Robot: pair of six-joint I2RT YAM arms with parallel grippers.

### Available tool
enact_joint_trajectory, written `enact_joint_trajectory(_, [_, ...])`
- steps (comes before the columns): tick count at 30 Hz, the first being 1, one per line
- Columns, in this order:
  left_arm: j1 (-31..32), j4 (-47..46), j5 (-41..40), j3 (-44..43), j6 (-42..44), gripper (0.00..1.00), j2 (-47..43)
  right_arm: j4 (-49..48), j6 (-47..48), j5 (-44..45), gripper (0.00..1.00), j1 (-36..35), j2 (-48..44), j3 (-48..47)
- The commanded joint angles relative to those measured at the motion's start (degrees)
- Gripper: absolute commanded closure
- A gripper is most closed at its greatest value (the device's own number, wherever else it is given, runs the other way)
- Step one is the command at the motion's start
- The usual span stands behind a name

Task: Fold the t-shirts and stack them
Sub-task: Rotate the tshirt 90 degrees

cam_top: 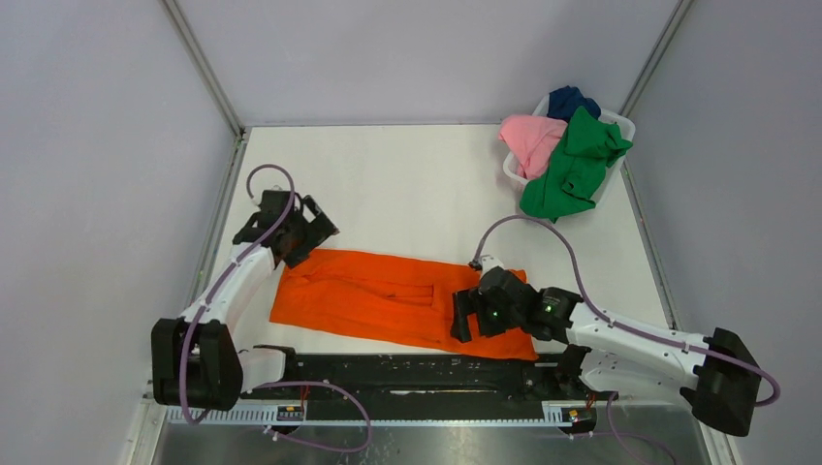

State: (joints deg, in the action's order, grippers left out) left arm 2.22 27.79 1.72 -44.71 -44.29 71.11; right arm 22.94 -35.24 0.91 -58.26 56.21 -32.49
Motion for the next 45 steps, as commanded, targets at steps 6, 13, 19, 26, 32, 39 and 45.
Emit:
enact_joint_trajectory(6, [11.4,0.8,4.0,-1.8,2.8,0.01,3.1,-1.1,-9.6,-8.5,0.0,13.4,1.4,8.7])
enact_joint_trajectory(13, [13.9,-2.8,3.7,1.9,1.7,0.01,9.8,-5.8,-2.6,-9.7,0.01,28.4,19.6,-1.4])
enact_joint_trajectory(19, [17.6,-5.7,2.6,4.3,-2.8,0.01,11.3,-6.0,2.3,-12.3,0.01,37.2,39.8,-24.3])
enact_joint_trajectory(26, [27.9,-19.6,6.0,8.2,-15.9,0.01,14.8,1.1,4.3,-22.1,0.01,41.5,62.0,-53.2])
enact_joint_trajectory(32, [36.2,-28.2,10.4,3.9,-26.3,0.01,23.3,14.2,3.4,-27.9,0.01,41.2,83.7,-88.2])
enact_joint_trajectory(39, [46.4,-29.8,8.0,-3.5,-34.6,0.01,27.8,11.2,-9.6,-34.4,0.0,39.9,102.2,-121.1])
enact_joint_trajectory(45, [51.4,-25.2,0.5,-3.5,-33.9,0.01,21.0,1.6,-11.8,-29.6,0.01,39.1,99.2,-120.9])
